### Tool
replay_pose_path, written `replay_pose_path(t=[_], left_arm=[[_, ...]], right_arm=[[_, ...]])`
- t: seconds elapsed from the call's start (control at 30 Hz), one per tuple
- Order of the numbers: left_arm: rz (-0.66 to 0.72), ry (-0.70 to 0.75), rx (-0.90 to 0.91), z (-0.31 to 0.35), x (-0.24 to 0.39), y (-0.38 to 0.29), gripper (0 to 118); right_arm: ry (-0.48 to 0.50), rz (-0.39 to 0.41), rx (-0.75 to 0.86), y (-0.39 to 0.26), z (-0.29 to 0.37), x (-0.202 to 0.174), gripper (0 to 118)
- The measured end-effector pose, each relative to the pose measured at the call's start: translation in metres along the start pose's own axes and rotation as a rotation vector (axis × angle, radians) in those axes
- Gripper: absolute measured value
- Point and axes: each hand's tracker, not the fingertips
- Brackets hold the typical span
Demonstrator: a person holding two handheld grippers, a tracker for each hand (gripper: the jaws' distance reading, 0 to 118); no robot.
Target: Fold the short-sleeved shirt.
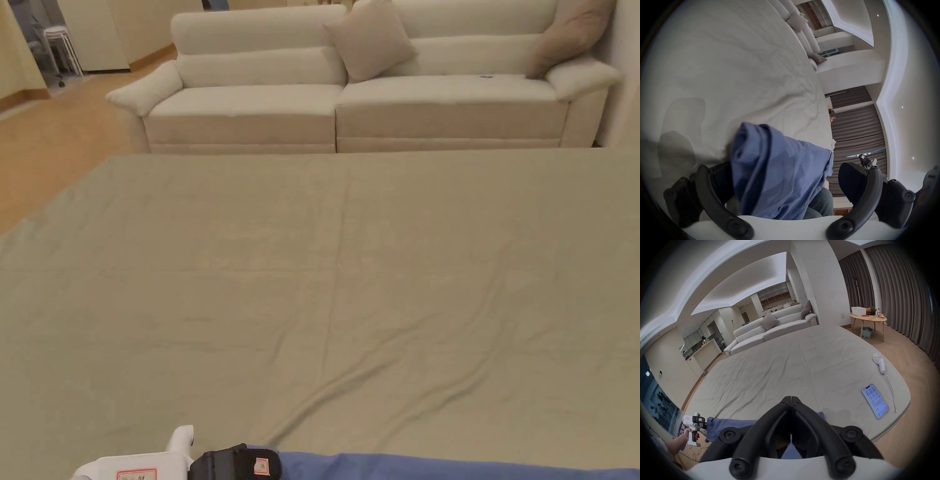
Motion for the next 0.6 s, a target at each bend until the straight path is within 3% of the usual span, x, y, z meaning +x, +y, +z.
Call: replay_pose_path(t=[0.17, 0.23, 0.27, 0.3, 0.33, 0.37, 0.4, 0.47, 0.6], left_arm=[[0.009, -0.012, -0.069, -0.019, 0.009, 0.007, 117], [-0.030, -0.023, -0.127, -0.029, 0.010, 0.007, 110], [-0.060, -0.015, -0.155, -0.032, 0.012, 0.008, 91], [-0.084, 0.022, -0.168, -0.032, 0.016, 0.007, 14], [-0.095, 0.065, -0.155, -0.029, 0.015, 0.008, 5], [-0.063, 0.084, -0.197, -0.034, 0.019, 0.000, 5], [-0.074, 0.216, -0.203, -0.034, 0.015, -0.002, 5], [-0.019, 0.102, -0.175, -0.023, 0.007, -0.003, 5], [-0.060, 0.143, -0.149, -0.007, 0.020, 0.012, 5]], right_arm=[[0.001, -0.015, -0.012, -0.005, -0.007, 0.005, 0], [0.000, -0.021, -0.017, -0.008, -0.010, 0.007, 0], [0.005, -0.027, -0.022, -0.009, -0.011, 0.007, 0], [0.009, -0.028, -0.026, -0.011, -0.012, 0.006, 0], [0.010, -0.026, -0.030, -0.012, -0.013, 0.006, 0], [0.007, -0.020, -0.033, -0.013, -0.014, 0.005, 0], [0.007, -0.016, -0.036, -0.014, -0.015, 0.005, 0], [0.010, -0.016, -0.045, -0.016, -0.018, 0.003, 0], [0.024, -0.006, -0.055, -0.018, -0.018, -0.002, 0]])
